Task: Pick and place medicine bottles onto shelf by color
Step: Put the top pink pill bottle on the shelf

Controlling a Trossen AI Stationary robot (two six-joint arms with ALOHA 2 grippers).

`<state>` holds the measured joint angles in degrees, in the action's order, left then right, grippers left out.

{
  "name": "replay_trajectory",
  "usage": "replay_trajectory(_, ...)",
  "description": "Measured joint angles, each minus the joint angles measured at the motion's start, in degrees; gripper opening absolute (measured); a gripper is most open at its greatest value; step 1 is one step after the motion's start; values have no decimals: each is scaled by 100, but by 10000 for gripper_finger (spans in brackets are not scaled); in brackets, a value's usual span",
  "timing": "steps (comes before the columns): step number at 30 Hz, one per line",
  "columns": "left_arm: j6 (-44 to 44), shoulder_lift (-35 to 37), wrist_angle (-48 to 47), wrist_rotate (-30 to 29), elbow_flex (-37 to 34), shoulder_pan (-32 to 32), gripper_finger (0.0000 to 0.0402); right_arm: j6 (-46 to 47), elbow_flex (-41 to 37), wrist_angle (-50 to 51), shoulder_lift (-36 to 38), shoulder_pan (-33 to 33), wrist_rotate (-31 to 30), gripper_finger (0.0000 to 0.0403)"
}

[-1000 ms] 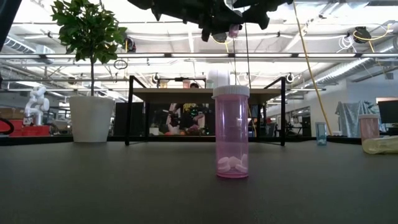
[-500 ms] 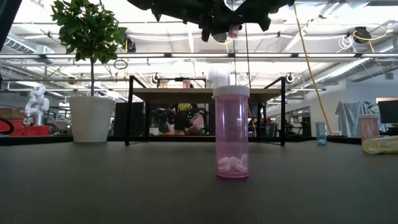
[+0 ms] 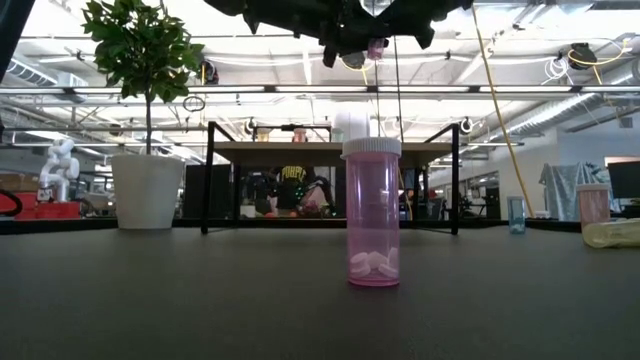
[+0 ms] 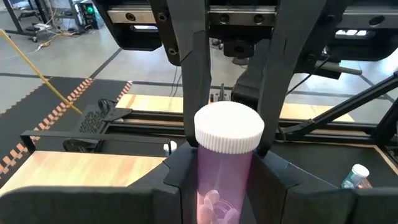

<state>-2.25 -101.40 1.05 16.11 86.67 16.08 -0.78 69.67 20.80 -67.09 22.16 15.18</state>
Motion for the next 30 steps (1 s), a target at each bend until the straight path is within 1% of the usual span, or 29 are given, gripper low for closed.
replay_trajectory(3, 170, 45, -40, -101, 0, 57, 122, -11, -4, -197, -3, 86, 4, 105)
replay_trajectory(5, 382, 105, -251, -151, 1, 120, 143, -15, -4, -372, -4, 160, 1, 105)
replay_trajectory(7, 581, 172, -424, -263, -11, 178, 175, -15, -4, -580, 0, 233, 2, 106)
replay_trajectory(11, 569, 387, -698, -560, -6, 320, 252, -56, -4, -805, -4, 474, -45, 106)
replay_trajectory(12, 495, 435, -714, -655, 3, 354, 270, -81, -4, -843, -3, 569, -188, 106)
replay_trajectory(15, 206, 673, -1161, -914, -4, 530, 315, -238, -4, -944, -45, 929, -663, 106)
replay_trajectory(17, -4, 842, -1313, -1135, -4, 639, 337, -293, 0, -981, -132, 1234, -749, 106)
replay_trajectory(20, -234, 1174, -1547, -1422, -3, 803, 357, -287, -2, -1091, -402, 1646, -524, 106)
replay_trajectory(23, -538, 1480, -1615, -1726, 0, 952, 366, -317, -2, -1122, -802, 1862, -445, 107)
replay_trajectory(26, -692, 1704, -1570, -2157, 0, 1033, 366, -406, -2, -1229, -1236, 1956, -452, 107)
replay_trajectory(28, -653, 1837, -1703, -2488, 0, 1113, 364, -463, -2, -1248, -1465, 2024, -469, 107)
replay_trajectory(30, -508, 1913, -1865, -2664, 0, 1186, 361, -481, -2, -1281, -1655, 2083, -472, 107)
